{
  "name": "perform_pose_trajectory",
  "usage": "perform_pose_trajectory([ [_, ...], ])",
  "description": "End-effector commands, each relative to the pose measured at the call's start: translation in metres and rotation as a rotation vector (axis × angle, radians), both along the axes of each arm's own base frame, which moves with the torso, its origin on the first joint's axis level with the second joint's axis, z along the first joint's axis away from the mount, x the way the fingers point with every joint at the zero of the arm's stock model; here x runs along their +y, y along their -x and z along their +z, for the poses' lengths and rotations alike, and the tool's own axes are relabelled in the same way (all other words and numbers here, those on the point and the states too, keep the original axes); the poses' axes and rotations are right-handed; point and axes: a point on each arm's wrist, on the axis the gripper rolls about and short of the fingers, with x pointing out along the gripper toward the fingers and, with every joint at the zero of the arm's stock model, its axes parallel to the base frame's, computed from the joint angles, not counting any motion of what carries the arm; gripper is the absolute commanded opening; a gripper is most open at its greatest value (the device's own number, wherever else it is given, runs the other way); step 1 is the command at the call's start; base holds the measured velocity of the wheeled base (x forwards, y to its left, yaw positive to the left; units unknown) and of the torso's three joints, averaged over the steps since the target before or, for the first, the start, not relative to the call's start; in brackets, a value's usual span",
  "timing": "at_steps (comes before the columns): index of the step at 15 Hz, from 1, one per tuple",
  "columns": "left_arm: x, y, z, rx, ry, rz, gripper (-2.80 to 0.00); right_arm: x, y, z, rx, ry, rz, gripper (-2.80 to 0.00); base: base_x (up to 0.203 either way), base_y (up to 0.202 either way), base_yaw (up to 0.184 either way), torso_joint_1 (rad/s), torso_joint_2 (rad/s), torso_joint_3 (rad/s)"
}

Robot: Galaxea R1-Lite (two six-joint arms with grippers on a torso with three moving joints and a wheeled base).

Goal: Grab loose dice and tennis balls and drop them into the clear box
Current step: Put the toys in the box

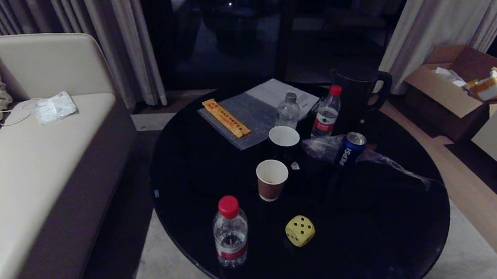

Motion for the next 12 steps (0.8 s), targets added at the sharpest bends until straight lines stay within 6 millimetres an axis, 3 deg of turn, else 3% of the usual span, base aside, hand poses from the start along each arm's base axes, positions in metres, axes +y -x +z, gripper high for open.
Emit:
perform_pose_trajectory([
  [1,0.0,-0.0002,-0.0004,0.003,0.003,0.001,-2.8,0.0,-0.0008,-0.0024,0.01,0.001,0.001,-2.8,-0.169,0.0,-0.004,0.003,0.0,0.001],
  [12,0.0,-0.0002,-0.0002,0.001,0.007,0.001,-2.8,0.0,-0.0008,-0.0025,0.011,0.003,0.001,-2.8,-0.184,0.0,-0.001,0.004,0.0,0.003],
])
